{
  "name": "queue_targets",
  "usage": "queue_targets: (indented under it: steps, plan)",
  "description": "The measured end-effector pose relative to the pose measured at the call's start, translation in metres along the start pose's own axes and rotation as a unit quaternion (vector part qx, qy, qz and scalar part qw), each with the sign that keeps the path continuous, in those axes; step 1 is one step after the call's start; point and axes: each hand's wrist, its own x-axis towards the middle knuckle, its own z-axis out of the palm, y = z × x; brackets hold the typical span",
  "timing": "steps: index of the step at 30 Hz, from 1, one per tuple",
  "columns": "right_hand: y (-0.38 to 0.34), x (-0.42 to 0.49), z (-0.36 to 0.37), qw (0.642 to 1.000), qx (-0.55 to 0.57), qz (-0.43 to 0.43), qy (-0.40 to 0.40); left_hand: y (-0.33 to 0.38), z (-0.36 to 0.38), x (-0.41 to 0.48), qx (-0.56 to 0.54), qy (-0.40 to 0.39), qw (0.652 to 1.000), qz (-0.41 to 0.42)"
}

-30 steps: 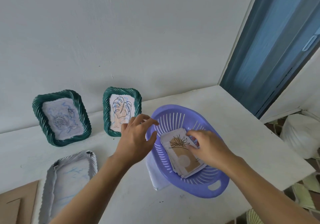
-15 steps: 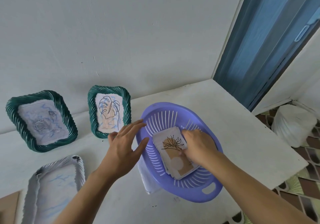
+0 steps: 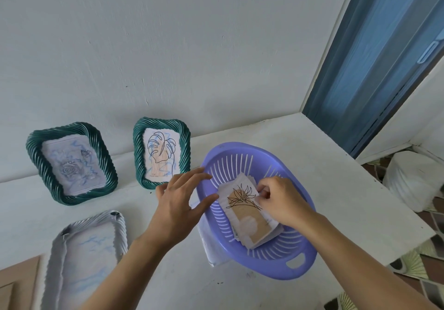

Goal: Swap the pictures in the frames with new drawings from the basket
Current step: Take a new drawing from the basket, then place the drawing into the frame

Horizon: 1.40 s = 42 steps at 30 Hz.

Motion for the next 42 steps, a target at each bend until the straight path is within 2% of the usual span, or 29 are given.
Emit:
queue_targets:
  steps: [4, 8, 11, 15, 19, 22, 24, 28, 34, 39, 42]
  plan:
    - [-0.015, -0.013, -0.018, 0.989, 0.129, 0.006, 0.078, 0.008, -0.001, -0.006, 0.018, 0.048, 0.999, -0.011]
    - [-0.044, -0.031, -0.030, 0.949, 0.296, -0.004, 0.108, 0.025, -0.010, -0.010, -0.017, 0.059, 0.998, -0.017]
    - [-0.070, -0.046, -0.031, 0.928, 0.357, -0.037, 0.100, 0.045, -0.031, -0.016, -0.131, 0.046, 0.990, -0.019]
    - [-0.105, -0.063, -0.025, 0.912, 0.393, -0.105, 0.057, 0.058, -0.056, -0.030, -0.272, 0.011, 0.960, -0.059]
    - [-0.132, -0.068, -0.001, 0.908, 0.377, -0.180, 0.027, 0.058, -0.083, -0.047, -0.396, 0.060, 0.910, -0.105]
    - [-0.149, -0.069, 0.022, 0.902, 0.354, -0.247, 0.023, 0.044, -0.100, -0.064, -0.385, 0.103, 0.908, -0.131]
    - [-0.155, -0.064, 0.040, 0.905, 0.308, -0.287, 0.056, 0.027, -0.106, -0.076, -0.376, 0.129, 0.902, -0.168]
    - [-0.166, -0.055, 0.076, 0.916, 0.293, -0.266, 0.064, -0.005, -0.124, -0.102, -0.395, 0.148, 0.881, -0.216]
    - [-0.196, -0.048, 0.108, 0.883, 0.419, -0.195, -0.088, -0.046, -0.145, -0.133, -0.424, 0.162, 0.850, -0.268]
    - [-0.219, -0.045, 0.137, 0.899, 0.394, -0.179, -0.063, -0.085, -0.154, -0.149, -0.297, 0.182, 0.894, -0.280]
    - [-0.225, -0.042, 0.153, 0.919, 0.349, -0.177, -0.038, -0.110, -0.155, -0.151, -0.208, 0.148, 0.926, -0.278]
